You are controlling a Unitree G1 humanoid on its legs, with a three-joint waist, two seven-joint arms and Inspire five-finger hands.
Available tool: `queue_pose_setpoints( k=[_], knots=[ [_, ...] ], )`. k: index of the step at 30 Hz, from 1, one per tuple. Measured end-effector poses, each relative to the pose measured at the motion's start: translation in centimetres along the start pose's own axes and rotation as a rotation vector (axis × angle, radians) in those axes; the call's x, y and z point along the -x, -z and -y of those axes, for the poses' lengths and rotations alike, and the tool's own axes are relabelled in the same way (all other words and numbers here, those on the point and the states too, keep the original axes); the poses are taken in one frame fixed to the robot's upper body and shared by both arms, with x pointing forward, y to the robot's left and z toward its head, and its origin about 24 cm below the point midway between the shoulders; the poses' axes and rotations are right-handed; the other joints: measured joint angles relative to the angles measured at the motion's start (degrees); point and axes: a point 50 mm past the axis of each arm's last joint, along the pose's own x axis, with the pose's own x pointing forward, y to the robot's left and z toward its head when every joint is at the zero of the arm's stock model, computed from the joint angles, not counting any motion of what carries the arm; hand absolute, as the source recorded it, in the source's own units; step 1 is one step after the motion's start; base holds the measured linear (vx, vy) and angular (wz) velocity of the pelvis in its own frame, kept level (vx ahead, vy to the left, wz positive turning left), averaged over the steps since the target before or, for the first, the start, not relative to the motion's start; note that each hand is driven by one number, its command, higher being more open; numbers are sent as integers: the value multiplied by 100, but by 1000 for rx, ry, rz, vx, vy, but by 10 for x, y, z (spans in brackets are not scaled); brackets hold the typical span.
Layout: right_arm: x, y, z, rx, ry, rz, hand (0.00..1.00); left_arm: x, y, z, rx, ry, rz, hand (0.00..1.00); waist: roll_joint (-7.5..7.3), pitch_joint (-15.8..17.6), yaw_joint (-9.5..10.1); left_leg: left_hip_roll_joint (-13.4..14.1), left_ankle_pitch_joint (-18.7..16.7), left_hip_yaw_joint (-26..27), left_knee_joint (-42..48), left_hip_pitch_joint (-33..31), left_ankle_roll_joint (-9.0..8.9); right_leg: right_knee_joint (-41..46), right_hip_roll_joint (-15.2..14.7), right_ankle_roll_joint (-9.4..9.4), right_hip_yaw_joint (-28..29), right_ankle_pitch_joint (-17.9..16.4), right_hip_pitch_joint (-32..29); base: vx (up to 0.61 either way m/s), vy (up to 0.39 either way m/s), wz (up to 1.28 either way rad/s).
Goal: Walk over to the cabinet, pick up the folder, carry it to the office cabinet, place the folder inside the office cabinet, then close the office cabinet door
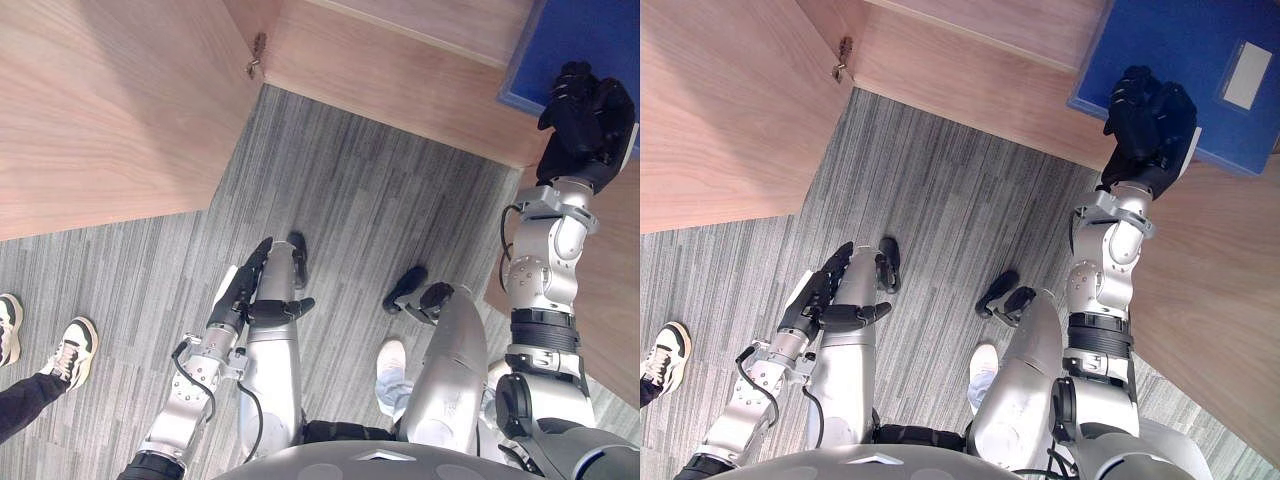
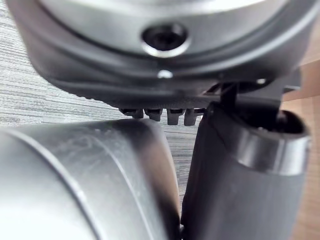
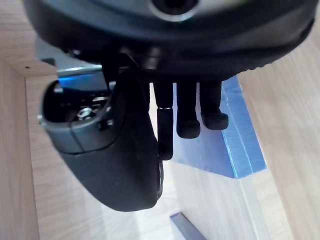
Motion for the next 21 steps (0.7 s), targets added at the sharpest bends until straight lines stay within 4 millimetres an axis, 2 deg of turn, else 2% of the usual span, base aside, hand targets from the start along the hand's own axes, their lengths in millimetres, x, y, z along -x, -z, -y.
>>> queue_pose_setpoints(
  k=[4, 14, 21],
  knots=[
    [-5, -5, -3, -16, -8, 17, 0, -1, -5, 0, 2, -1, 22, 100, 1, 0, 24, -12, -3, -33, 130, -159, 2, 160, -42, -13, 18, -44, -132, -10, -9, 2],
    [-1, -4, 1, -8, 6, 10, 0, -4, -23, 4, 43, -40, 102, 100, 4, -2, 162, 23, -85, -178, 670, -685, -52, 783, -120, -102, 151, -279, -630, -47, -21, 0],
    [0, -14, -7, -32, -20, 55, 0, -5, -26, 6, 69, -58, 117, 100, 4, -2, 164, 13, -95, -206, 765, -744, -39, 859, -135, -103, 164, -281, -656, 0, 0, 0]
  ],
)
